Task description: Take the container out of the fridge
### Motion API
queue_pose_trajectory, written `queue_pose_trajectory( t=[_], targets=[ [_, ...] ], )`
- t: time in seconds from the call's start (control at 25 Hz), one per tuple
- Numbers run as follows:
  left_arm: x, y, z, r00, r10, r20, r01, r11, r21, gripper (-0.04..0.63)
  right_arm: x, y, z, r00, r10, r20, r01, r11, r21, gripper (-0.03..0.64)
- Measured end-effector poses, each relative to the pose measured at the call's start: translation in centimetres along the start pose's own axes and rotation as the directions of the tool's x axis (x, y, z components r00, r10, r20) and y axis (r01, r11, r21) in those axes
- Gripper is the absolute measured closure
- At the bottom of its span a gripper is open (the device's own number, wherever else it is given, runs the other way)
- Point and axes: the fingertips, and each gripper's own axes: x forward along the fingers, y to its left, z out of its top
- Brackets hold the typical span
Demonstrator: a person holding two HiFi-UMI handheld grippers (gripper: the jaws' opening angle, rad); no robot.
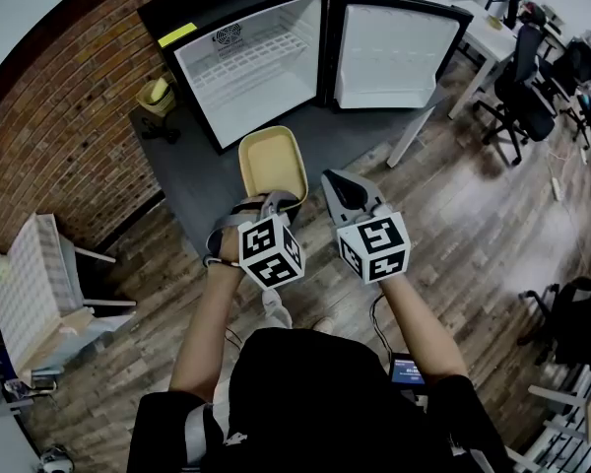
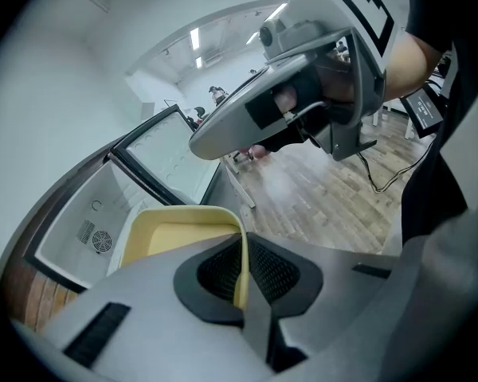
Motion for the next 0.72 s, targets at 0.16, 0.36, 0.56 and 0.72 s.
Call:
queue_pose_trajectory(
  t=[0.16,0.36,0.56,0.72],
  targets=[
    [-0.6,-0.7,0.5,1.0,0.001,0.005,-0.001,1.0,-0.009,0.568,-0.9,0.2,0.0,1.0,0.004,0.004,-0.004,1.0,-0.002,0.577],
    [-0.9,-1.2,0.7,1.0,0.012,0.0,-0.012,1.0,0.005,0.568,-1.3,0.2,0.0,1.0,-0.001,0.007,0.001,1.0,0.001,0.577],
    [-1.1,-1.6,0.9,1.0,0.016,0.0,-0.016,1.0,0.012,0.568,-1.7,0.4,-0.3,1.0,-0.001,0.007,0.001,1.0,-0.001,0.577],
    [-1.3,-1.6,1.0,1.0,0.019,-0.002,-0.019,1.0,0.012,0.568,-2.1,0.5,-0.2,1.0,0.002,0.006,-0.002,1.0,-0.002,0.577]
  ],
)
